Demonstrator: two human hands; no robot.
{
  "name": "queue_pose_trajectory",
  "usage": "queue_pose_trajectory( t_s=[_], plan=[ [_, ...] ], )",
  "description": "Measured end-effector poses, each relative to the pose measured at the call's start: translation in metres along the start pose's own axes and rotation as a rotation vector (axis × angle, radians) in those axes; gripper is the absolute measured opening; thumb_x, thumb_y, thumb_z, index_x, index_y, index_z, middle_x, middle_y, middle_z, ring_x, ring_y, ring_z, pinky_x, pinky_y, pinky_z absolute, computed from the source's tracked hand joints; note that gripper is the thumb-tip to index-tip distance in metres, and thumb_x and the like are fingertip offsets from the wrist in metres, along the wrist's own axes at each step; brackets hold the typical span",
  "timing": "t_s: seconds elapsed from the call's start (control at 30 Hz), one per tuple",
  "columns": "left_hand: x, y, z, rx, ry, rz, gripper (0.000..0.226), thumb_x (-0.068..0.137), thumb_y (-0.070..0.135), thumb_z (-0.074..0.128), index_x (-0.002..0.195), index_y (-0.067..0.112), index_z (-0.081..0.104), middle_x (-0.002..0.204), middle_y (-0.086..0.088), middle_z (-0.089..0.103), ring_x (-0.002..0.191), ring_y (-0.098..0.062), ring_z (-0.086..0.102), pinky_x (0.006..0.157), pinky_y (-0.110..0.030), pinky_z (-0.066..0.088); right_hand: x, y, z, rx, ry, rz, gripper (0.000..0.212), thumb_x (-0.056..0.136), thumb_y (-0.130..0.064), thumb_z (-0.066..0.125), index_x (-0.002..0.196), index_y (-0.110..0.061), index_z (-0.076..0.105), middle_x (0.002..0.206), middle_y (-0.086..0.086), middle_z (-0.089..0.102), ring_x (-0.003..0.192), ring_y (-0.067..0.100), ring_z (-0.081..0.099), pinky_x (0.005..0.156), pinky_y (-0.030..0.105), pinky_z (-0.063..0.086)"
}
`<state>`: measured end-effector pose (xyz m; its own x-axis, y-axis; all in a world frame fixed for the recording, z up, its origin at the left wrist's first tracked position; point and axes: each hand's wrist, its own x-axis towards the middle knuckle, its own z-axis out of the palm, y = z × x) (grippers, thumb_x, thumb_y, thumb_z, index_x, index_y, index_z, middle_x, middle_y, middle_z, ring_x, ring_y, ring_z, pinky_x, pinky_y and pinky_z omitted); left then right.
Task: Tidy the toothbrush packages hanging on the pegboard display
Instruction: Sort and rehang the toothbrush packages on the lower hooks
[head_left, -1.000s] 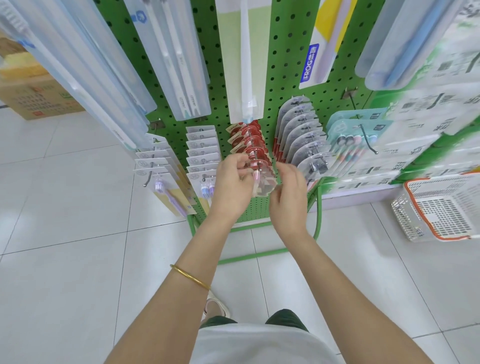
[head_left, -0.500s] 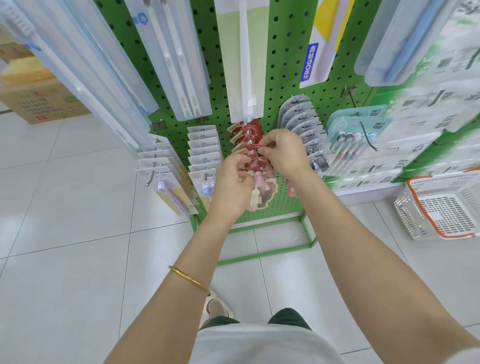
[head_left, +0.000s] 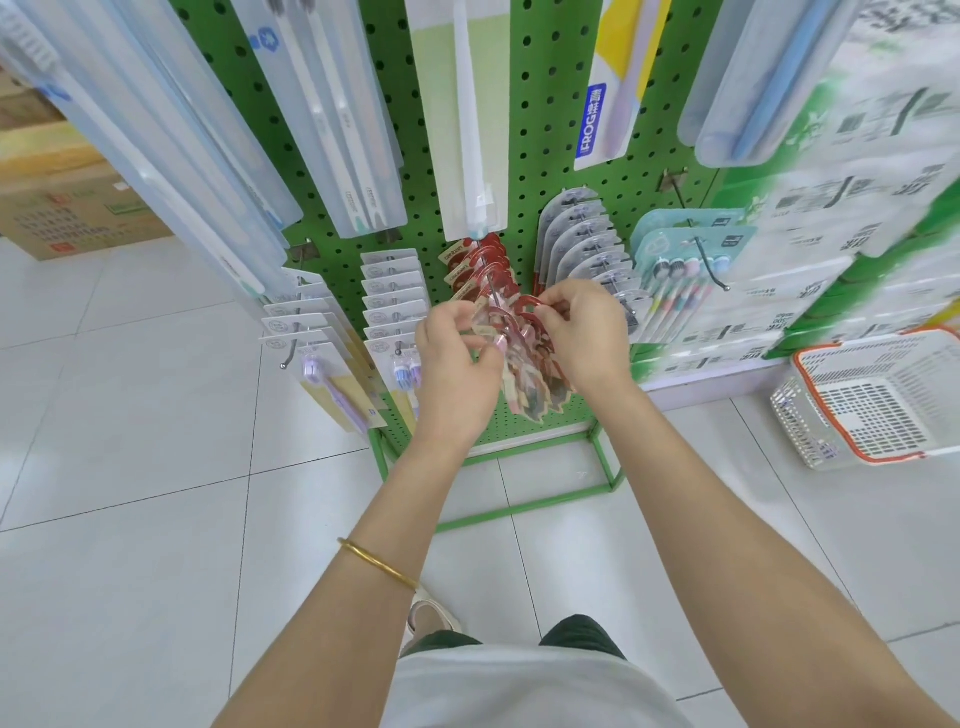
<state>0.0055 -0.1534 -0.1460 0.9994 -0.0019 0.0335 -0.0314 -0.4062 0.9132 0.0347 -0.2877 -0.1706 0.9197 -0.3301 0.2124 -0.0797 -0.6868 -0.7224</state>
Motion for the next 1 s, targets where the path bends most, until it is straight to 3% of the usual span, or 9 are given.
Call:
queue_pose_trajectory(
  t_s=[0.27,0.37,0.47,0.57,0.7,0.83,0.87,0.93,1.0],
  plan=[
    [-0.023,0.002,0.023,-0.089,0.098,0.119,0.023,0.088,-0.001,0.051,0.104,0.015,0.047,0.106,-0.009,0.05,0.083,-0.005,0.048,0.074,-0.008,0.04,-0.032,0.019,-0.028,0.056,0.039,0.019,0.008,0.088,-0.009,0.061,0.087,-0.009,0.068,0.083,0.003,0.061,0.082,0.023,0.057,0.072,0.032,0.044],
    [-0.034,0.003,0.037,-0.093,0.046,0.16,0.021,0.088,0.001,0.054,0.104,0.014,0.049,0.107,-0.009,0.051,0.087,-0.008,0.049,0.077,-0.009,0.039,-0.043,0.028,-0.047,0.115,0.023,0.037,0.009,0.088,-0.008,0.06,0.083,-0.01,0.067,0.079,0.005,0.062,0.078,0.024,0.058,0.07,0.032,0.045],
    [-0.043,0.002,0.053,-0.038,-0.055,0.178,0.023,0.09,0.016,0.061,0.111,0.017,0.051,0.109,0.005,0.049,0.101,-0.01,0.05,0.092,-0.018,0.04,-0.052,0.034,-0.07,0.137,-0.007,0.054,0.009,0.089,-0.008,0.059,0.085,-0.006,0.066,0.078,0.008,0.065,0.074,0.021,0.059,0.071,0.029,0.046],
    [-0.053,0.006,0.064,0.033,-0.21,0.179,0.045,0.091,0.03,0.062,0.131,0.014,0.048,0.118,0.009,0.043,0.118,-0.007,0.042,0.102,-0.023,0.032,-0.058,0.037,-0.091,0.253,-0.057,0.063,0.014,0.091,-0.005,0.057,0.082,-0.013,0.064,0.067,-0.005,0.058,0.058,0.001,0.051,0.059,0.016,0.04],
    [-0.067,0.017,0.074,-0.134,-0.377,0.073,0.029,0.093,0.024,0.058,0.12,0.012,0.055,0.097,0.016,0.056,0.081,0.018,0.055,0.074,-0.007,0.041,-0.067,0.04,-0.113,0.403,-0.064,0.097,0.018,0.091,-0.001,0.055,0.079,-0.013,0.061,0.063,-0.006,0.054,0.05,-0.004,0.048,0.055,0.014,0.04],
    [-0.073,0.023,0.081,-0.214,-0.324,-0.011,0.027,0.095,0.029,0.055,0.111,0.008,0.057,0.093,0.013,0.063,0.086,0.001,0.061,0.067,-0.006,0.043,-0.081,0.052,-0.117,0.477,-0.025,0.184,0.016,0.095,-0.013,0.055,0.084,-0.024,0.06,0.079,-0.004,0.06,0.069,0.004,0.054,0.065,0.016,0.043],
    [-0.074,0.027,0.081,-0.247,-0.299,-0.046,0.025,0.096,0.03,0.053,0.108,0.009,0.056,0.085,0.015,0.064,0.08,0.005,0.061,0.062,-0.003,0.042,-0.087,0.057,-0.117,0.444,-0.043,0.214,0.016,0.096,-0.018,0.053,0.083,-0.025,0.059,0.079,-0.004,0.059,0.07,0.007,0.053,0.066,0.02,0.043],
    [-0.071,0.033,0.083,-0.272,-0.228,-0.082,0.027,0.097,0.034,0.049,0.106,0.009,0.055,0.081,0.015,0.061,0.071,0.01,0.058,0.059,-0.005,0.041,-0.101,0.064,-0.113,0.407,-0.1,0.284,0.022,0.098,-0.025,0.049,0.079,-0.021,0.059,0.073,-0.005,0.056,0.064,0.004,0.051,0.065,0.024,0.041],
    [-0.064,0.032,0.088,-0.235,-0.169,-0.079,0.038,0.096,0.043,0.047,0.106,0.007,0.056,0.089,0.006,0.06,0.075,0.001,0.056,0.067,-0.015,0.043,-0.117,0.063,-0.106,0.479,-0.14,0.324,0.027,0.099,-0.026,0.048,0.084,-0.01,0.063,0.07,-0.005,0.055,0.058,-0.001,0.049,0.061,0.019,0.041]
  ],
)
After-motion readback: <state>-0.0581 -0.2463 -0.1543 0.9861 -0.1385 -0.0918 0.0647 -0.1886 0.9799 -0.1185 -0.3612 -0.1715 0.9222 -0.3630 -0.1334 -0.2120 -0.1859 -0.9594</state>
